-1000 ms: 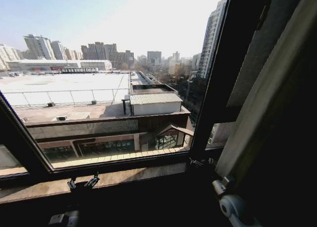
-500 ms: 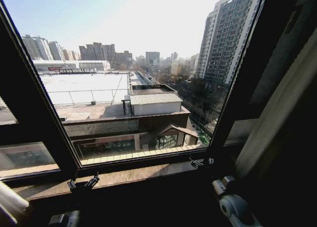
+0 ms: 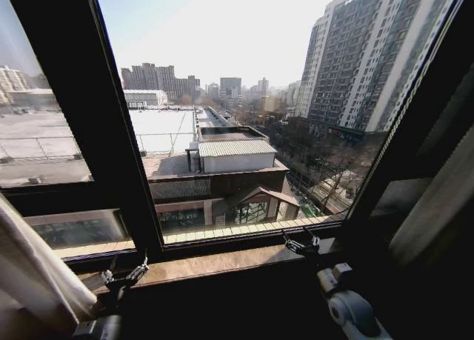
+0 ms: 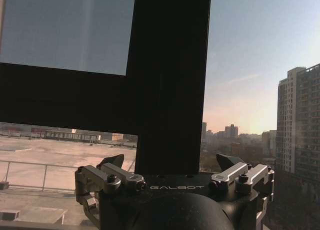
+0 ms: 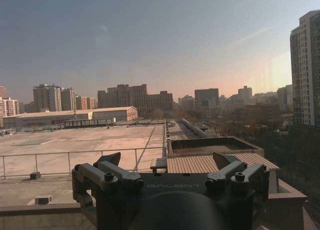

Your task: Open the curtains by pulling them apart, changing their state from closed to fully open.

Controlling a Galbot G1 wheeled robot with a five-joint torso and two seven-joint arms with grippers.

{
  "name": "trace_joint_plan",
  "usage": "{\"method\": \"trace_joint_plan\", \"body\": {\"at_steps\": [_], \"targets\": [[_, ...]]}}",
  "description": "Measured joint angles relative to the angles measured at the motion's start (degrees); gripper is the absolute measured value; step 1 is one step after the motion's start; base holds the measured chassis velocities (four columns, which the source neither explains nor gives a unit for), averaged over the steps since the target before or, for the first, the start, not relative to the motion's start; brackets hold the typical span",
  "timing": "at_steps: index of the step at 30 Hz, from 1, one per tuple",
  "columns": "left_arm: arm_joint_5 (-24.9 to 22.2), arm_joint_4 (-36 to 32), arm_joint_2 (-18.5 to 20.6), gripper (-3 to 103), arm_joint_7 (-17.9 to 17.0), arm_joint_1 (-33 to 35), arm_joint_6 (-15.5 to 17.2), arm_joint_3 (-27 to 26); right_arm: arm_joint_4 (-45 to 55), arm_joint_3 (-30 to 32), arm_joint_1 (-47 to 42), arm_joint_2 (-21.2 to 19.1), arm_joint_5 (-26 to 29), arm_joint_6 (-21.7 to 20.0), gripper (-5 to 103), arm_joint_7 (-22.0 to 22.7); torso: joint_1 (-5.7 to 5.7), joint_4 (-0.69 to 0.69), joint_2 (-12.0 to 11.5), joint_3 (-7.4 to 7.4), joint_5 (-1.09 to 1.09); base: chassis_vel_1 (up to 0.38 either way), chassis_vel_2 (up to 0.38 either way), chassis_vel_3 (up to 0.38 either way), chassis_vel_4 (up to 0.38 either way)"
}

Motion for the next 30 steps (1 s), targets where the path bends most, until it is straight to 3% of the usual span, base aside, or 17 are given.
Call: {"method": "trace_joint_plan", "body": {"at_steps": [18,26,30], "targets": [[0.00,0.00,0.02,100,-0.01,0.00,0.00,-0.02,0.00,-0.01,0.00,0.00,0.00,0.00,100,0.00,-0.01,0.00,0.01,-0.01,-0.03,0.339,0.300,-0.355,-0.299],[0.00,0.00,-0.01,100,-0.01,0.00,0.00,0.02,-0.02,0.00,0.00,-0.02,0.00,0.00,100,0.00,0.00,0.00,0.00,0.01,0.08,0.036,0.038,-0.009,-0.031],[0.00,0.00,-0.02,100,0.01,0.00,0.00,0.04,-0.02,0.02,0.00,-0.03,0.00,0.00,100,0.01,-0.01,-0.01,0.00,0.01,0.02,-0.041,-0.060,0.049,0.050]]}}
